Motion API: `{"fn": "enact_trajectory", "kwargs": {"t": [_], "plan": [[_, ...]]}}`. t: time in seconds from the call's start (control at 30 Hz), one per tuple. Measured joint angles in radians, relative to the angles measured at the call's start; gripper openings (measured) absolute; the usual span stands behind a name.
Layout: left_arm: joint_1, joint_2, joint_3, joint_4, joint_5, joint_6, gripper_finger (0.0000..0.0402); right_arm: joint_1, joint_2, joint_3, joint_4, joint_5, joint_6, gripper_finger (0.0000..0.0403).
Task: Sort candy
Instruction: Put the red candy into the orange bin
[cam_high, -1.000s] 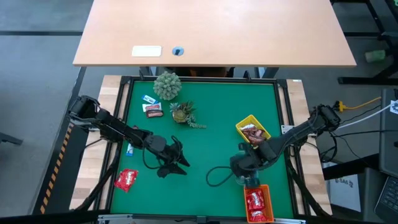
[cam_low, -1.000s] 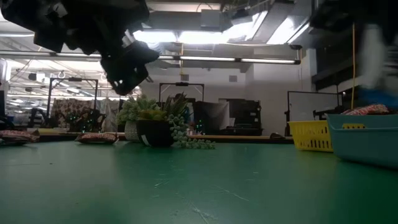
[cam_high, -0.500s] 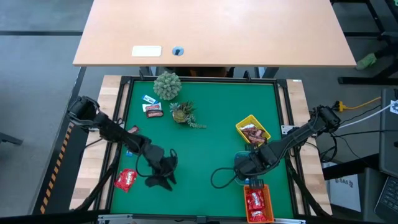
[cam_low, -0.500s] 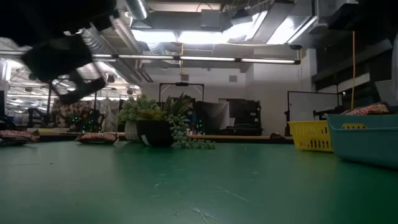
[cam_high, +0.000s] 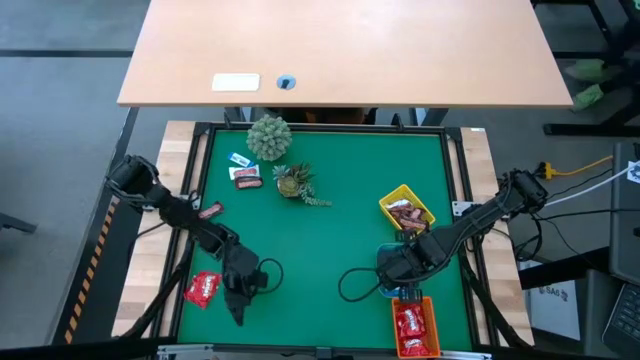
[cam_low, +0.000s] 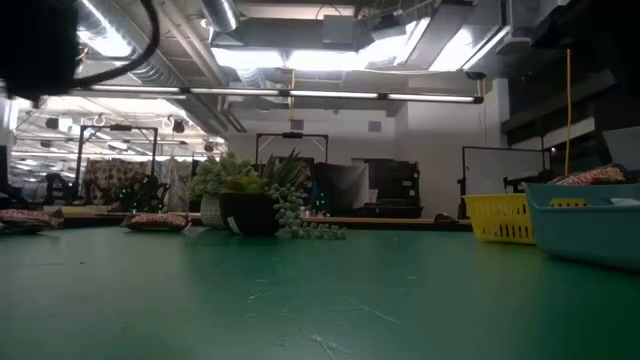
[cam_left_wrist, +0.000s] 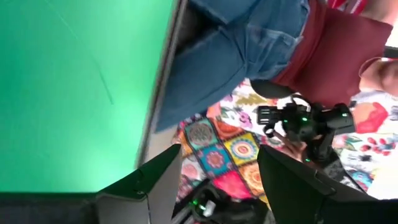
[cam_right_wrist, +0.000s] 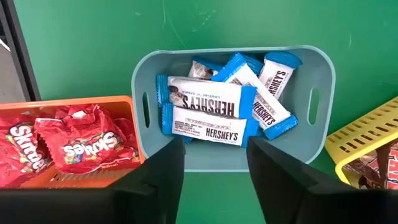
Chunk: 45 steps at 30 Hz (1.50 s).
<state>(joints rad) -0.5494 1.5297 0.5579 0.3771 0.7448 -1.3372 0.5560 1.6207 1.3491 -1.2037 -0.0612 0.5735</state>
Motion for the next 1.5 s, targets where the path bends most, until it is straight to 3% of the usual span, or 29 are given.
{"fn": "enact_trajectory", "kwargs": {"t": [0.23, 0.47, 0.63, 0.83, 1.03, 1.2, 1.5], "plan": [[-0.083, -0.001, 0.0, -0.004, -0.005, -0.121, 0.0206, 0.0, 0.0, 0.0, 0.002, 0.0, -0.001, 0.0183], [-0.127, -0.082, 0.0, -0.075, -0.023, -0.125, 0.0206, 0.0, 0.0, 0.0, 0.002, 0.0, -0.001, 0.0184], [-0.128, -0.268, 0.0, -0.383, -0.14, -0.12, 0.0206, 0.0, 0.0, 0.0, 0.006, 0.001, -0.001, 0.0184], [-0.133, -0.491, 0.0, -0.812, -0.39, -0.111, 0.0206, 0.0, 0.0, 0.0, 0.006, 0.001, -0.002, 0.0184], [-0.174, -0.599, 0.0, -1.115, -0.565, -0.121, 0.0206, 0.0, 0.0, 0.0, 0.01, 0.001, -0.001, 0.0184], [-0.217, -0.601, 0.0, -1.125, -0.673, -0.121, 0.0206, 0.0, 0.0, 0.0, 0.01, 0.001, 0.007, 0.0184], [-0.291, -0.563, 0.0, -1.125, -0.678, -0.127, 0.0206, 0.0, 0.0, 0.0, 0.06, 0.001, 0.009, 0.0184]]}}
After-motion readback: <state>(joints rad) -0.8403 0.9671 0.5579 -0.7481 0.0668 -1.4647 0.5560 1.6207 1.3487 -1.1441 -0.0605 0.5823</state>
